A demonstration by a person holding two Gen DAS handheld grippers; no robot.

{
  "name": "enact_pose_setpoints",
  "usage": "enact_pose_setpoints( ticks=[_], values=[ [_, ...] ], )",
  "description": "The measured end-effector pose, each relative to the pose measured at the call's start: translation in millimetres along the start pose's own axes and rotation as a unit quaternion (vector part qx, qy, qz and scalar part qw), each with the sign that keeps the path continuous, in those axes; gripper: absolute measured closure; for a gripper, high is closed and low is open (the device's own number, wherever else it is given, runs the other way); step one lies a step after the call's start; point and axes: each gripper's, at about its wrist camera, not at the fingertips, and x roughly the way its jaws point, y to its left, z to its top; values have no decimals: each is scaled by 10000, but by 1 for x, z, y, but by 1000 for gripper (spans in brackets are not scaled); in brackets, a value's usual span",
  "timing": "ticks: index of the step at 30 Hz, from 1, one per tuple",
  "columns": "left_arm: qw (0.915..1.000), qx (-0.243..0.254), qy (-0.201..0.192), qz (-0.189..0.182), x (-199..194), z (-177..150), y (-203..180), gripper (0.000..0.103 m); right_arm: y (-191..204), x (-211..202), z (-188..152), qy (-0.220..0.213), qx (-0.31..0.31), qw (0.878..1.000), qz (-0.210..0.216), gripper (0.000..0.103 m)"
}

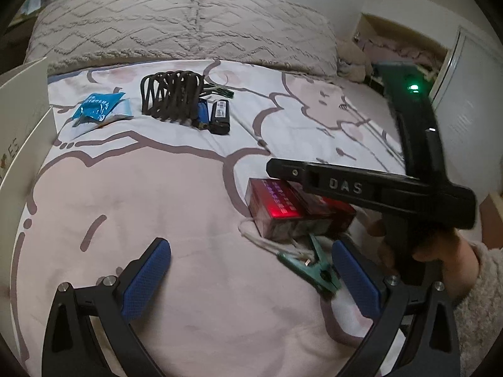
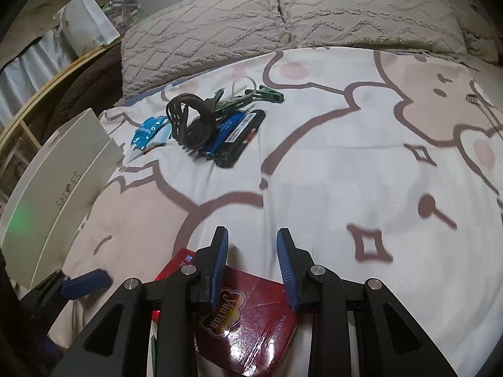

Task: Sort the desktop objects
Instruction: 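Close the right gripper on the red pack and lift it, then lower the left tool over the green clothespin with the white cord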

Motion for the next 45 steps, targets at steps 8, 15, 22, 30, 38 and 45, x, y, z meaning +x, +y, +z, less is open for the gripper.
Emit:
enact_pose_setpoints(
  ticks=[8,15,22,30,38,45],
  values=[
    [9991,336,232,91,6,-9,-15,0,-7,-12,-16,-128,346,9989,277,71],
    [9958,701,490,327,7,-18,-27,0,-16,-15,-21,-170,629,9961,587,71],
    [9941,733,676,422,5,-20,-23,0,-13,-16,-21,-176,541,9971,505,71],
    [9896,817,1035,572,-2,-22,-12,0,-16,-15,-21,-173,616,9962,584,70],
    [9883,818,1086,698,-13,-31,3,0,3,-17,-21,-206,143,9976,643,0],
    [9883,798,1082,727,-21,-30,6,0,0,-41,-23,-446,117,9985,310,0]
  ],
)
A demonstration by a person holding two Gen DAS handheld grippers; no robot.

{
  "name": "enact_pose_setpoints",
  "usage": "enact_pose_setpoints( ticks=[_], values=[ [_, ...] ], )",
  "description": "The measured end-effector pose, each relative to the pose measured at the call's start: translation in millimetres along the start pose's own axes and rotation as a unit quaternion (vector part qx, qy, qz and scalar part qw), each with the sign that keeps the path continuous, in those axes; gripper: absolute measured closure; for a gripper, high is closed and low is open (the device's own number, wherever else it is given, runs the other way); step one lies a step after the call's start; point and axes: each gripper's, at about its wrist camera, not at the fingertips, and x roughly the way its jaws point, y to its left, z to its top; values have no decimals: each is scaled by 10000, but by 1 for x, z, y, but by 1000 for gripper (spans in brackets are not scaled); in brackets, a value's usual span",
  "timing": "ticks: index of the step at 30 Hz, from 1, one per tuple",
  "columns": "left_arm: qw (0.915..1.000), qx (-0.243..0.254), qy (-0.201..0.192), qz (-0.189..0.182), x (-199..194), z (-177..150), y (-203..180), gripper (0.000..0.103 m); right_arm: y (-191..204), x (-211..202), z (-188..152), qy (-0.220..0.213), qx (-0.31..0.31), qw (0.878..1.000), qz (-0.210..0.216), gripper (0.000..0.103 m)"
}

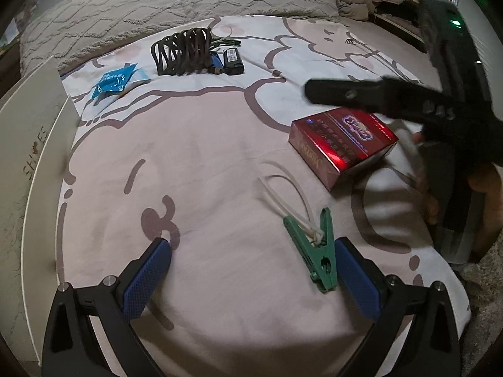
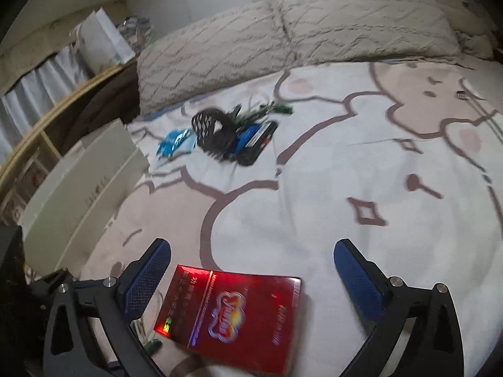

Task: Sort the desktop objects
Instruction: 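Lower the left tool over the green clothespin with the white cord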

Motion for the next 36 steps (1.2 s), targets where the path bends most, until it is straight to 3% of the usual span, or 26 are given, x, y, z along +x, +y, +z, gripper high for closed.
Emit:
enact_pose_setpoints(
  ticks=[9,18,36],
  values=[
    [9990,202,-207,-355,-18,-1,-12,0,18,-13,-3,115,-571,9982,-116,0],
    [9989,403,179,-166,-3,-13,-13,0,53,5,-21,544,-1416,9870,-531,0],
    [9984,75,61,562,-3,-6,23,0,15,8,-17,802,-848,9836,-1373,0]
  ],
)
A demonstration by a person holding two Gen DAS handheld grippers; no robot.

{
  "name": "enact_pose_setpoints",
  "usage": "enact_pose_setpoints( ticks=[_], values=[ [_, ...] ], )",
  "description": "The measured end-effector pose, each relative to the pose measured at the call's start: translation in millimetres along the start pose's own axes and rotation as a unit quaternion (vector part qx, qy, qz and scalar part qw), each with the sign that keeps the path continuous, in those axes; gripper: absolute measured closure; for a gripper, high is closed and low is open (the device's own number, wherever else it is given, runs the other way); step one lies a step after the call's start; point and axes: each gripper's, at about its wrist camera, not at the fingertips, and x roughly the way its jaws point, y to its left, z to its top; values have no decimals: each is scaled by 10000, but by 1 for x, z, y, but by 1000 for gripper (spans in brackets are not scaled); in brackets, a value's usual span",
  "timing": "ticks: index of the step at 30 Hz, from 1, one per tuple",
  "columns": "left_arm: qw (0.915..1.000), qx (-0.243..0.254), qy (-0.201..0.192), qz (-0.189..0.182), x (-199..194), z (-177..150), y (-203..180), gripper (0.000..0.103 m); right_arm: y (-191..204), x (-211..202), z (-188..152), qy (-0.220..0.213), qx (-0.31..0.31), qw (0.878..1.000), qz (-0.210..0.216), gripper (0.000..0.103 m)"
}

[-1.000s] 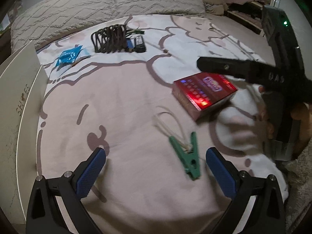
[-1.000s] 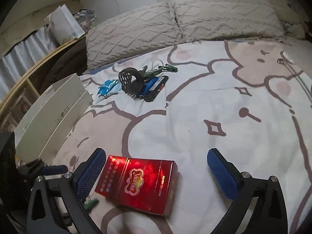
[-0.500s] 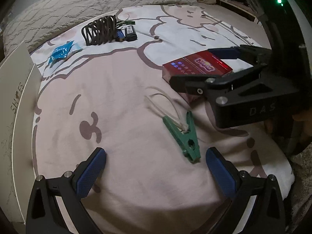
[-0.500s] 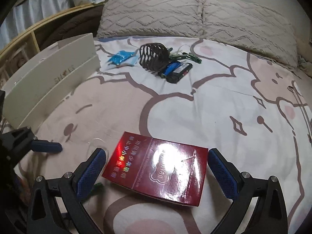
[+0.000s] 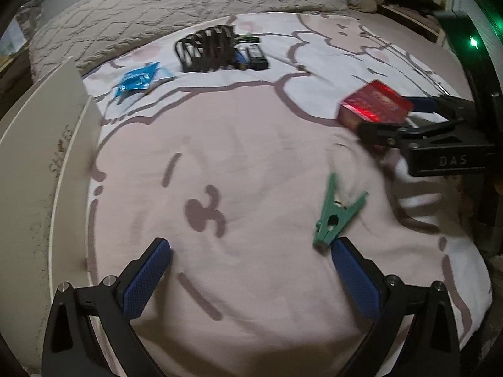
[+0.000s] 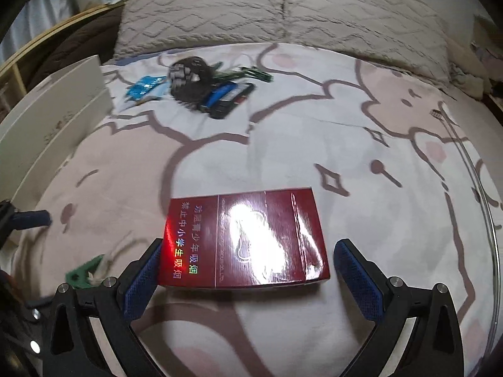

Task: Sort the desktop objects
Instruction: 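Lower the left tool over the green clothespin with the white cord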

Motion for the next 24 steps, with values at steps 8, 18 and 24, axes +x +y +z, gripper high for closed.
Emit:
enact_pose_setpoints(
  ticks=[8,18,24],
  values=[
    [9983,-517,-139,221,11,4,14,0,0,9,-3,160,4,9998,-110,0],
    [9978,-558,-289,219,16,-1,13,0,0,11,-5,201,-67,9996,-167,0],
    [9984,-367,-225,-358,7,-3,6,0,5,14,-6,243,-144,9993,-261,0]
  ],
)
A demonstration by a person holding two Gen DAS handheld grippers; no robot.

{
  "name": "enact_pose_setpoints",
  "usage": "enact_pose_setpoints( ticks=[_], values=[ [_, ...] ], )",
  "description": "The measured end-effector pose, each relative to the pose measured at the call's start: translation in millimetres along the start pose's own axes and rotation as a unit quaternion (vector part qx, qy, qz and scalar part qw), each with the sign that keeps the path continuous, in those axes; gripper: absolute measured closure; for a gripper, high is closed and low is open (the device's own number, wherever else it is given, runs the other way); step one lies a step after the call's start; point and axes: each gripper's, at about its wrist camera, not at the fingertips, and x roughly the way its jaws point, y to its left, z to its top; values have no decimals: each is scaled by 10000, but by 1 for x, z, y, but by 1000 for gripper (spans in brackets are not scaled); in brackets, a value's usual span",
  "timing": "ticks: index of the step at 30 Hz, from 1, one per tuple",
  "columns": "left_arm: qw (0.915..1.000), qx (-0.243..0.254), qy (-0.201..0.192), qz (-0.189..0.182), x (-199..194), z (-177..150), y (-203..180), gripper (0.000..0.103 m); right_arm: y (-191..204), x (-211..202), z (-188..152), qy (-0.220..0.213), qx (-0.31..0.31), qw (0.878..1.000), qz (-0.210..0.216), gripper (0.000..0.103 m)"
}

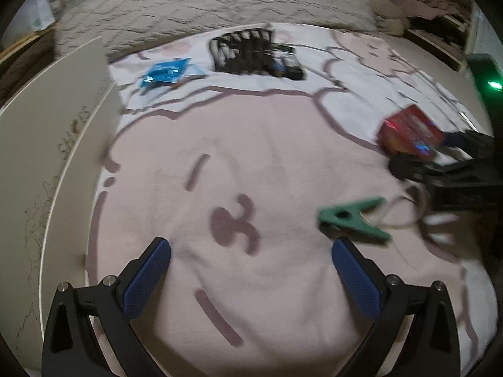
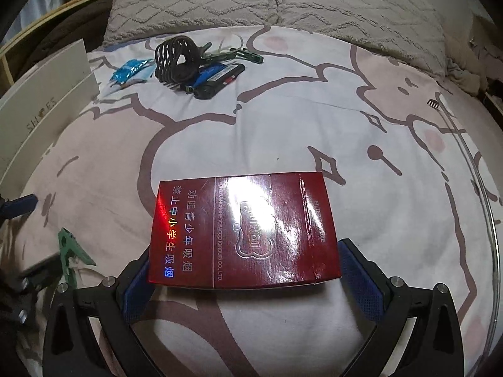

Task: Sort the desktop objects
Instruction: 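Lower the left tool over the green clothespin with the white cord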

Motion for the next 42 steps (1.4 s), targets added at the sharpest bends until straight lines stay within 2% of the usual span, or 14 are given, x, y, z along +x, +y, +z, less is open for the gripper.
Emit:
enact_pose_setpoints(
  ticks=[2,5,14,19,24,27,31,33,37,42],
  values=[
    [9992,150,-61,-373,-8,0,-12,0,-2,1,0,3,44,10000,60,0],
    [9981,183,-176,-560,-11,3,-27,0,-3,2,-1,7,74,9999,95,0],
    [9983,-172,-401,-376,4,9,-28,0,-1,2,-1,-15,75,9999,85,0],
    [9995,48,-303,-111,11,7,-36,0,-1,3,-1,-17,82,9999,95,0],
    [9993,-53,-291,-247,11,6,-30,0,-3,3,0,-29,88,9999,100,0],
    [9980,-195,-363,-477,7,6,-26,0,-3,3,0,-35,86,9999,95,0],
    [9921,-440,-388,-1109,1,7,-18,0,-4,3,0,-34,102,9999,116,0],
    [9904,-559,-393,-1201,1,8,-17,0,-3,3,0,-34,110,9999,120,0],
    [9892,-824,-439,-1134,3,11,-17,0,-3,4,0,-37,110,9999,117,0],
    [9929,-777,-529,-729,5,10,-23,1,-6,3,1,-40,156,9997,167,0]
  ],
)
